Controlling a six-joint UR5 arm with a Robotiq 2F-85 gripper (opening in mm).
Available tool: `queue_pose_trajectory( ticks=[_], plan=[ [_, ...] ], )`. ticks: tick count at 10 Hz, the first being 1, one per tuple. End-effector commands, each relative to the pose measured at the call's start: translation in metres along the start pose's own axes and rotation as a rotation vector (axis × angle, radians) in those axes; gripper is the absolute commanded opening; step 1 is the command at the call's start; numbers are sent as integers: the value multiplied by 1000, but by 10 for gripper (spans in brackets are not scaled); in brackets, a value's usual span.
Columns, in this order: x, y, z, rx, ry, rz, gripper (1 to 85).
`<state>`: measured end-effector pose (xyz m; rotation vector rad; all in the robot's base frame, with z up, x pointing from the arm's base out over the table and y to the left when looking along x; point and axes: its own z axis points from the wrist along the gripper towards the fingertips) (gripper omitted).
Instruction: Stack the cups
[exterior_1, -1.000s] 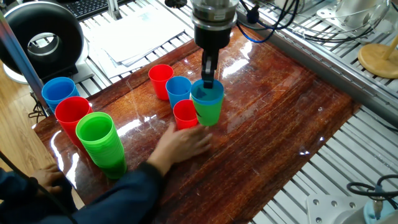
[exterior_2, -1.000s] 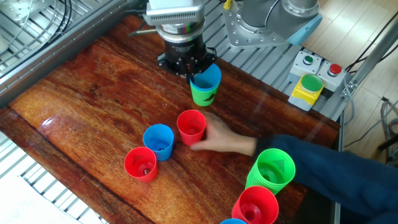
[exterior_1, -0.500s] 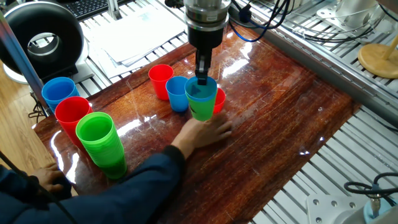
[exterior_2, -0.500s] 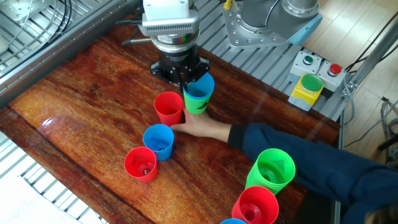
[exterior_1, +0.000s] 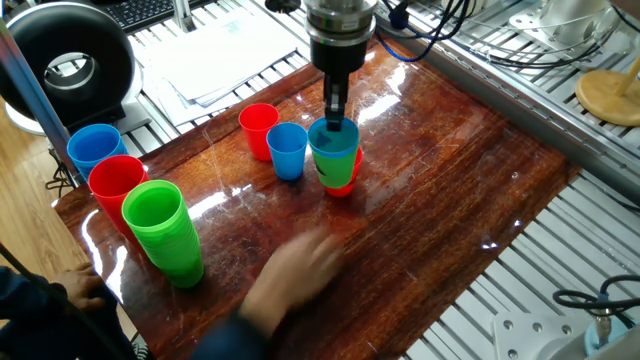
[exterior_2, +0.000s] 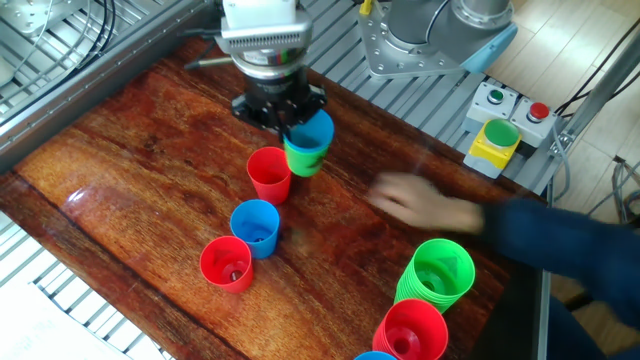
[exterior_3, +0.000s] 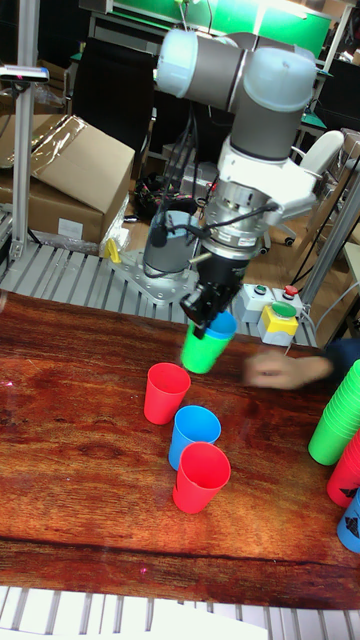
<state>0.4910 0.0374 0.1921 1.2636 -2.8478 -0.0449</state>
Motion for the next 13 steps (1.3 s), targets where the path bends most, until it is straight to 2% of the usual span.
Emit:
queue_pose_trajectory(
  ticks=[1, 4, 8, 11, 13],
  plan=[
    [13, -24, -8, 43, 8, -75, 13],
    [13, -36, -5, 58, 0, -103, 13],
    [-6, -40, 9, 61, -42, -89, 13],
    [-11, -49, 15, 91, -50, -97, 13],
    [-15, -52, 24, 94, -63, -100, 13]
  ],
)
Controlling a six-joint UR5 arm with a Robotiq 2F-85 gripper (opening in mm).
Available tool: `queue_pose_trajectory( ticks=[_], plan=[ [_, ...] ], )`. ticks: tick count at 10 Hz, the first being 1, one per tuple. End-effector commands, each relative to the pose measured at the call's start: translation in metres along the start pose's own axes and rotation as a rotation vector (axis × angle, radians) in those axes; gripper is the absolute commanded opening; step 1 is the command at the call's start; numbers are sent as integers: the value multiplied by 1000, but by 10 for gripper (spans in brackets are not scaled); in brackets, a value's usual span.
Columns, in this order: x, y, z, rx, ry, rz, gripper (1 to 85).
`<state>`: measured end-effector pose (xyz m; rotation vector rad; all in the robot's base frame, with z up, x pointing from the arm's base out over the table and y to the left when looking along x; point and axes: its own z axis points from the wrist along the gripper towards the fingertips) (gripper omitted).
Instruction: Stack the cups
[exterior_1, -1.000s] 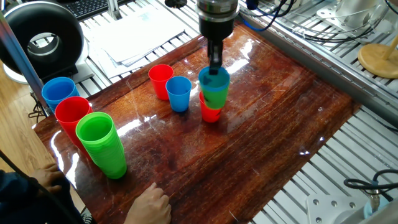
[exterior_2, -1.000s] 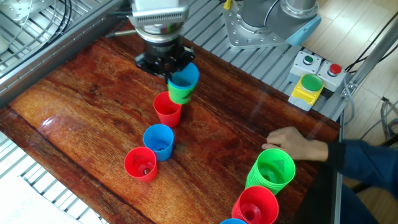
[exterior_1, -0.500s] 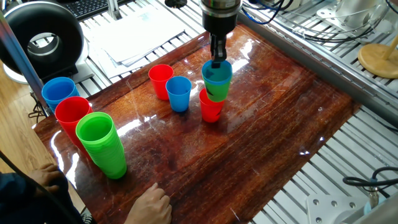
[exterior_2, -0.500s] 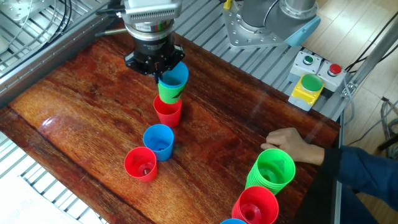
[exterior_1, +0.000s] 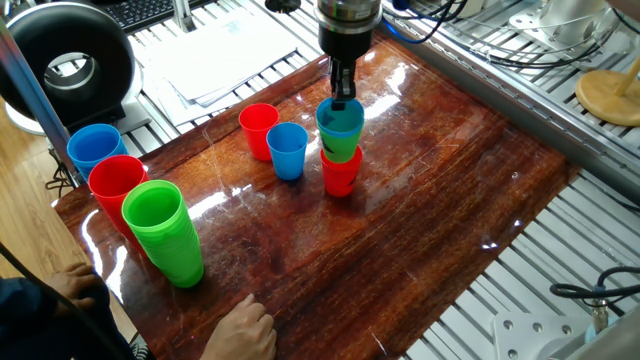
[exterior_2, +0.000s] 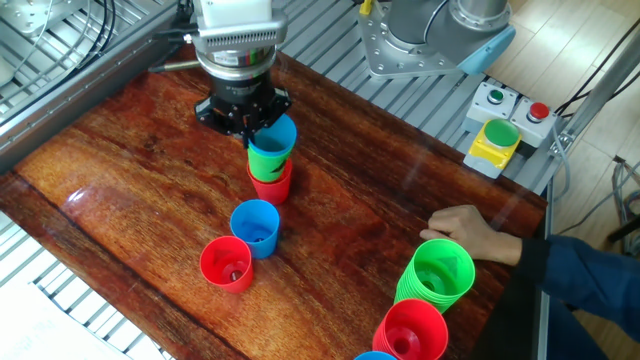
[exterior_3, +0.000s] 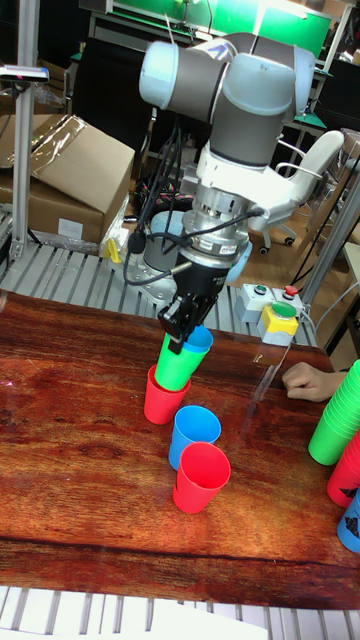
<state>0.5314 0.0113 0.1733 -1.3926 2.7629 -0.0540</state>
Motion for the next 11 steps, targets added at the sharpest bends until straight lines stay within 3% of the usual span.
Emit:
queue_pose_trajectory(
  ticks=[1, 4, 6, 8, 11],
  plan=[
    [-5, -3, 12, 4, -25, 1, 13],
    [1, 11, 23, -36, -32, 19, 23],
    [4, 16, 28, -49, -45, -18, 137],
    [7, 15, 35, -36, -50, -61, 230],
    [13, 14, 40, -28, -35, -123, 380]
  ],
)
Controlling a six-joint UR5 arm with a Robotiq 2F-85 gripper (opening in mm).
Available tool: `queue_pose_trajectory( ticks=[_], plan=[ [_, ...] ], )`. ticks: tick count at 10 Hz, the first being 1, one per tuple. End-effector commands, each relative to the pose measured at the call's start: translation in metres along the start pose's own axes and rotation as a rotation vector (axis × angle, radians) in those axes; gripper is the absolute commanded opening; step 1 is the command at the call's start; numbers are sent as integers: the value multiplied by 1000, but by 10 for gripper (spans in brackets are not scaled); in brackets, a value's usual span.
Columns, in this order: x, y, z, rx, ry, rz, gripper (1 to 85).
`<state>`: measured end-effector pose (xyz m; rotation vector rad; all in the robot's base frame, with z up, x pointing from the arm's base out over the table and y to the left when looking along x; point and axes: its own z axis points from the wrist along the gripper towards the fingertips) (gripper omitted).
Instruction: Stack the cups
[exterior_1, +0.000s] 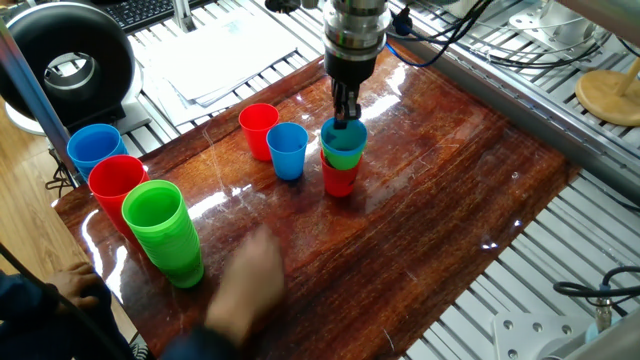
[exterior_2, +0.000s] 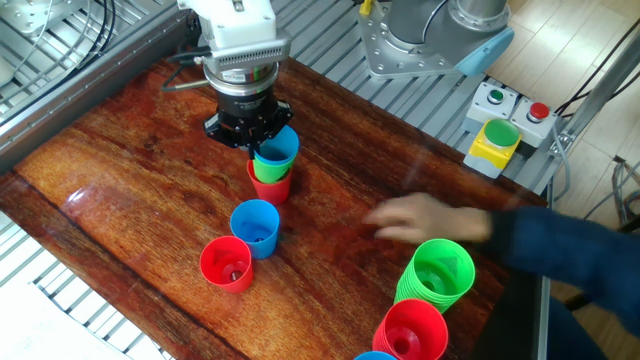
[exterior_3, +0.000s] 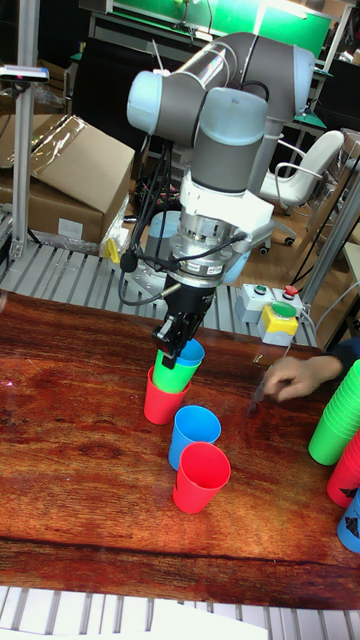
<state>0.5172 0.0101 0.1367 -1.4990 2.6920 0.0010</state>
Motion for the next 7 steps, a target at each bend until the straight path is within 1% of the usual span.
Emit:
queue_pose_trajectory(
  ticks=[1, 2, 3, 7],
  plan=[
    [5, 3, 5, -8, -1, -55, 437],
    [4, 3, 6, -10, -5, -65, 507],
    [4, 4, 7, -13, -6, -76, 557],
    [3, 4, 9, -14, -12, -121, 697]
  ],
)
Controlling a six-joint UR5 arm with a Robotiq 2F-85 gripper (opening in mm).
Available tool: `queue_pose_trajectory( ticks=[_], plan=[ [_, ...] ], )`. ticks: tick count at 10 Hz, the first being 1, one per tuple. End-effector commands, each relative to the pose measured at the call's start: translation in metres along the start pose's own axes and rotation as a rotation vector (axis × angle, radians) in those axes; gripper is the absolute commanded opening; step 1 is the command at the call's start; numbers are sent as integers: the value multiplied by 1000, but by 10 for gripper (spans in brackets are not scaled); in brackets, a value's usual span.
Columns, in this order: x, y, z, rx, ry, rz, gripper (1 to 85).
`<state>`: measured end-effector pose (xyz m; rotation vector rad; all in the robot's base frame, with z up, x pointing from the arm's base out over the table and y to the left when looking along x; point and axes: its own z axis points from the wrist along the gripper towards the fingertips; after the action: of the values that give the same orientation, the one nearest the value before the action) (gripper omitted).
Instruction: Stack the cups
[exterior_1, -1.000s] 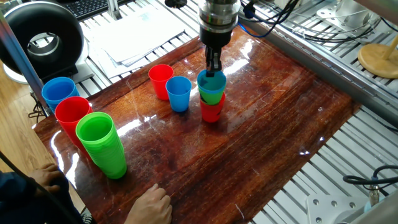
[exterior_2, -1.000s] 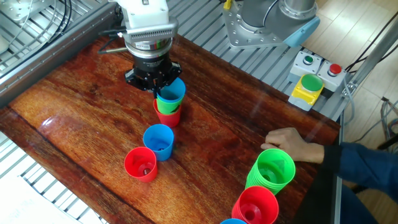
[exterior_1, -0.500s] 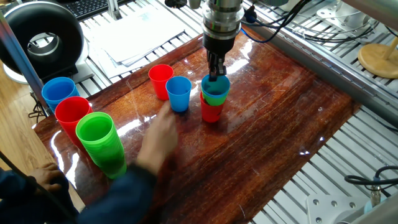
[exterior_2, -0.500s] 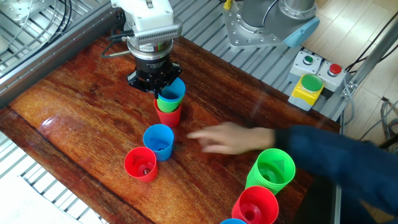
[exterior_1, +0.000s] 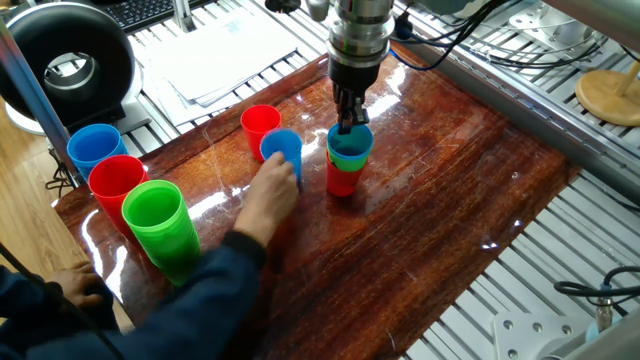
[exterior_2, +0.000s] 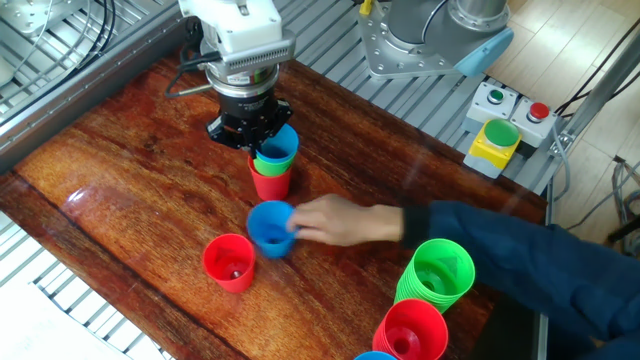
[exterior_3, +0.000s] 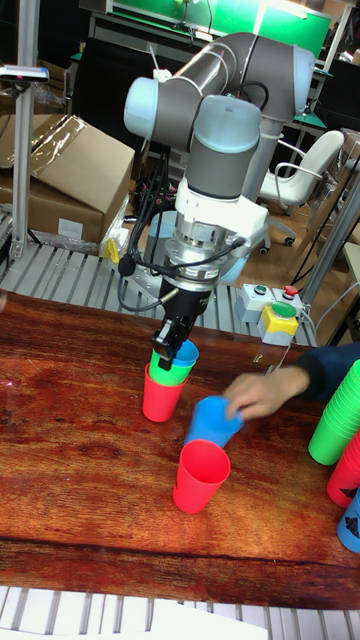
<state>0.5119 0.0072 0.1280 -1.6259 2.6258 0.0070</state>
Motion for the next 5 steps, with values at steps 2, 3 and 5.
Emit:
queue_pose_trajectory(
  ticks=[2, 3, 5],
  plan=[
    [-4, 1, -1, -6, -13, -38, 720],
    [-6, 5, -3, -24, -15, -36, 743],
    [-5, 8, -5, -43, -11, -47, 817]
  ],
)
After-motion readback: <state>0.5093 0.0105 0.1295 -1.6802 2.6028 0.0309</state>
